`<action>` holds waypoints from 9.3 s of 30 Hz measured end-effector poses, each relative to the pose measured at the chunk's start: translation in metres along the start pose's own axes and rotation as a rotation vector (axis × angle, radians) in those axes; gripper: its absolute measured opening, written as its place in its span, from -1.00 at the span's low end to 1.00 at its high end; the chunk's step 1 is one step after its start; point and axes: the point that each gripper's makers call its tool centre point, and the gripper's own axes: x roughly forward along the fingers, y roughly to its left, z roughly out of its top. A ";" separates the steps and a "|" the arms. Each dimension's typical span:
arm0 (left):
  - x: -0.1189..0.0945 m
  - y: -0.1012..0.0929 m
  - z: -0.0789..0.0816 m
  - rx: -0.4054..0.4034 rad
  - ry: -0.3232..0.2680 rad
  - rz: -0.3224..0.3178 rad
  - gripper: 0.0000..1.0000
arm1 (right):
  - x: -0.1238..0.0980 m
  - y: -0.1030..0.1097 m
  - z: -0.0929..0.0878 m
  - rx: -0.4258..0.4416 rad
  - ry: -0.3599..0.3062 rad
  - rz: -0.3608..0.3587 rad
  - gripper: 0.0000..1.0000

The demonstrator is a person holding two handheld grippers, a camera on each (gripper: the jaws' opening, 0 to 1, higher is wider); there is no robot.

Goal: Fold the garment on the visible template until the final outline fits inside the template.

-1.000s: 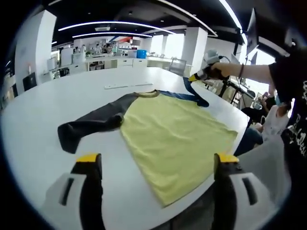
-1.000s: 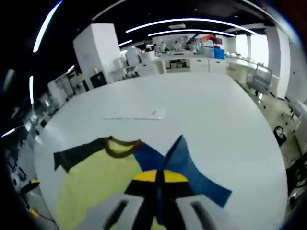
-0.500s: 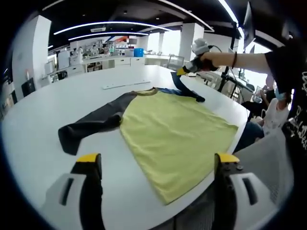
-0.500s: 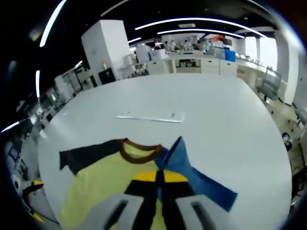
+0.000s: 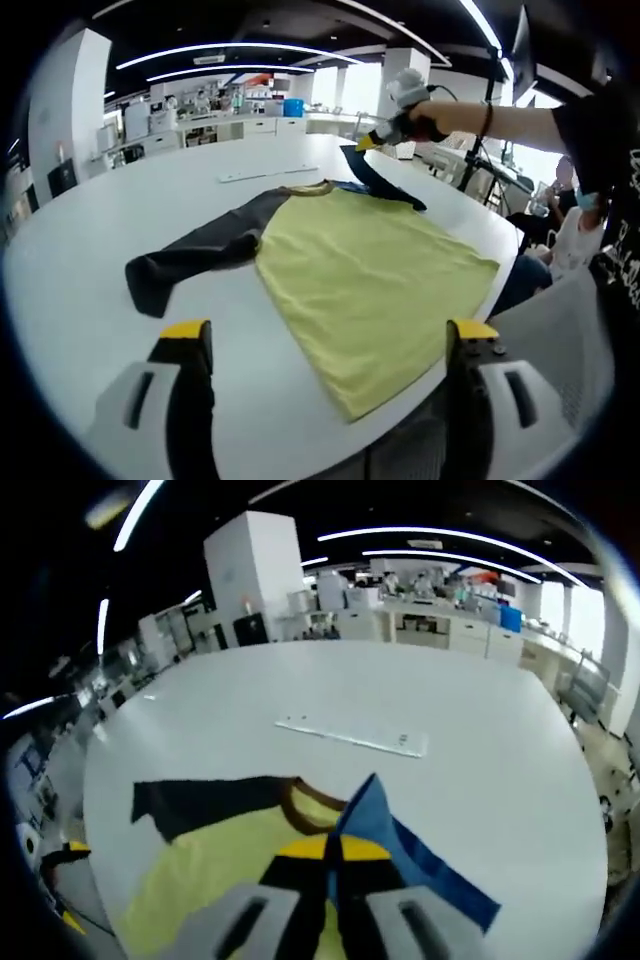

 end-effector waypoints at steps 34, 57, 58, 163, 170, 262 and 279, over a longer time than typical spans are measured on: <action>0.001 -0.001 -0.007 0.000 0.022 -0.009 0.88 | 0.029 0.086 0.017 -0.114 -0.039 0.114 -1.00; 0.003 -0.004 -0.014 -0.011 0.034 -0.010 0.86 | 0.024 0.136 0.004 -0.231 -0.033 0.211 -1.00; 0.003 -0.004 -0.014 -0.012 0.034 -0.010 0.86 | 0.023 0.139 0.002 -0.238 -0.037 0.219 -1.00; 0.013 0.145 0.011 -0.034 -0.016 0.284 0.26 | -0.136 0.019 -0.147 -0.219 -0.039 0.115 1.00; 0.026 0.164 0.005 -0.043 -0.014 0.292 0.15 | -0.152 0.019 -0.160 -0.191 -0.032 0.102 1.00; 0.015 0.227 -0.058 -0.461 0.090 0.715 -0.43 | -0.165 0.006 -0.162 -0.079 -0.079 0.014 0.80; 0.016 0.224 -0.059 -0.620 0.023 0.781 -0.91 | -0.170 -0.001 -0.171 -0.054 -0.072 -0.024 0.80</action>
